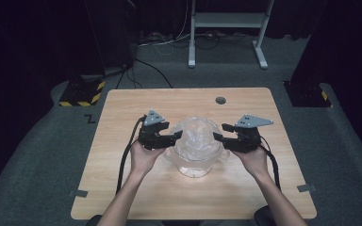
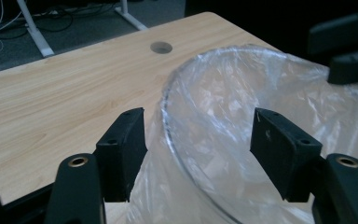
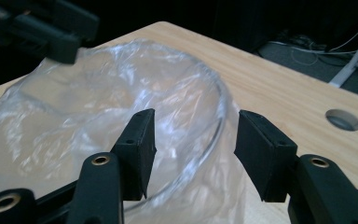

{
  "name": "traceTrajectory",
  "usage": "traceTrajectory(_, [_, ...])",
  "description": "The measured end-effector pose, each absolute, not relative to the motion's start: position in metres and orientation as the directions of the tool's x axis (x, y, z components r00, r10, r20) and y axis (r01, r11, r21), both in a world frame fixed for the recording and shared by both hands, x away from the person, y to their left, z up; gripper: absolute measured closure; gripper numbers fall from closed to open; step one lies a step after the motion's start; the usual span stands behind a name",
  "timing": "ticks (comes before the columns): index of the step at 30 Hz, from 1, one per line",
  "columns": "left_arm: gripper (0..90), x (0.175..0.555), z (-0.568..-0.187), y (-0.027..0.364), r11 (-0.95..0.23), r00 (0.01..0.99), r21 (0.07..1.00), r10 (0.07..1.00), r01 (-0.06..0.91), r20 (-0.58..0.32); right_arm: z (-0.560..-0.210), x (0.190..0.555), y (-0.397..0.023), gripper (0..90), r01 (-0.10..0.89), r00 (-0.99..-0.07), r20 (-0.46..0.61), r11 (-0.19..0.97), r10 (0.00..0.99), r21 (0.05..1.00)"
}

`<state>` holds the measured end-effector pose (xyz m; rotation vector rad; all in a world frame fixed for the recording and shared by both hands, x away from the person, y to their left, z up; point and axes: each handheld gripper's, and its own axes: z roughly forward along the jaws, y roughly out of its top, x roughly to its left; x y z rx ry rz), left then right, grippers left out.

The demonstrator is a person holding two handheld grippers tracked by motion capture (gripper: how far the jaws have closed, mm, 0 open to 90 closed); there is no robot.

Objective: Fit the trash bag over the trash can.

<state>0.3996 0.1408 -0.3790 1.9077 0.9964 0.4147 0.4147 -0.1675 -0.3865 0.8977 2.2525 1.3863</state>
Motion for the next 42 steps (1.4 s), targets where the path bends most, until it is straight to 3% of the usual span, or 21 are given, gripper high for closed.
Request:
traceTrajectory(8, [33.7,0.399,-0.388,0.142,-0.288,0.622,0.813,0.774,0.507,-0.114,-0.388,0.435,-0.163,50.5,0.348,-0.704,0.017,0.324,0.710,0.880])
traceTrajectory(12, [34.5,0.396,-0.390,0.144,-0.298,0.634,0.812,0.765,0.501,-0.110,-0.392,0.442,-0.163,59.5,0.352,-0.706,0.020,0.327,0.708,0.877])
traceTrajectory(15, [48.4,0.383,-0.389,0.152,-0.309,0.658,0.830,0.748,0.464,-0.090,-0.392,0.443,-0.164,69.1,0.327,-0.717,0.011,0.322,0.697,0.888])
traceTrajectory(18, [54.2,0.377,-0.385,0.166,-0.275,0.651,0.840,0.750,0.468,-0.117,-0.391,0.445,-0.164,70.9,0.319,-0.723,0.025,0.301,0.691,0.899])
traceTrajectory(22, [59.7,0.369,-0.385,0.174,-0.260,0.646,0.845,0.753,0.467,-0.125,-0.391,0.447,-0.163,70.8,0.318,-0.729,0.031,0.298,0.684,0.900])
traceTrajectory(25, [59.4,0.370,-0.392,0.181,-0.243,0.617,0.846,0.777,0.475,-0.123,-0.392,0.448,-0.163,68.3,0.322,-0.726,0.032,0.298,0.687,0.899])
traceTrajectory(29, [57.6,0.380,-0.406,0.188,-0.198,0.599,0.831,0.778,0.519,-0.189,-0.390,0.447,-0.166,65.8,0.323,-0.720,0.043,0.279,0.693,0.904])
traceTrajectory(37, [77.6,0.398,-0.429,0.177,-0.281,0.600,0.783,0.787,0.555,-0.143,-0.392,0.443,-0.167,65.9,0.335,-0.715,0.037,0.294,0.699,0.895])
traceTrajectory(39, [88.1,0.402,-0.435,0.176,-0.291,0.610,0.771,0.777,0.567,-0.155,-0.393,0.441,-0.167,66.2,0.335,-0.715,0.033,0.301,0.698,0.893])
traceTrajectory(42, [90.0,0.407,-0.443,0.174,-0.303,0.611,0.750,0.773,0.588,-0.168,-0.395,0.441,-0.166,66.9,0.337,-0.716,0.028,0.310,0.697,0.889])
